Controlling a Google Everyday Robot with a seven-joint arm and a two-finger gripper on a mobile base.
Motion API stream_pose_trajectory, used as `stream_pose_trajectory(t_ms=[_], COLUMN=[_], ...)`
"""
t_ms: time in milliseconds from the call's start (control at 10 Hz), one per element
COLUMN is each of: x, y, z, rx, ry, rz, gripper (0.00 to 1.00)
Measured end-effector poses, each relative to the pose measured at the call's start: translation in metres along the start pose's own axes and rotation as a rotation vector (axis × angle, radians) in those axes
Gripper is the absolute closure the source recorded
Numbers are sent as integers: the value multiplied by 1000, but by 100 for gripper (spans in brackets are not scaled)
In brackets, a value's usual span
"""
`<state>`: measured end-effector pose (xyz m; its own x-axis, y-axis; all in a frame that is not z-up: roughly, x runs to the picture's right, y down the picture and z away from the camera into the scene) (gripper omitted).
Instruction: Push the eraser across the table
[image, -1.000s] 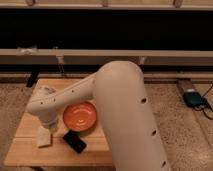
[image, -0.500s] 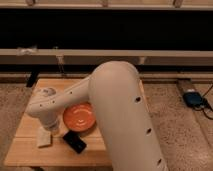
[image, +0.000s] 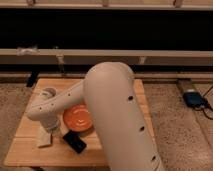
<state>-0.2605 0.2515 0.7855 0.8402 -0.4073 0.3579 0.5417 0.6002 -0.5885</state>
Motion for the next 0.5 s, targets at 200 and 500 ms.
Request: stream_pose_trajectory(t_ms=[200,500], x=[5,13], y=[7,16], z=[2,5], rx=[-10,-23], ry=[19,33], rz=[15,34], gripper=[100,100])
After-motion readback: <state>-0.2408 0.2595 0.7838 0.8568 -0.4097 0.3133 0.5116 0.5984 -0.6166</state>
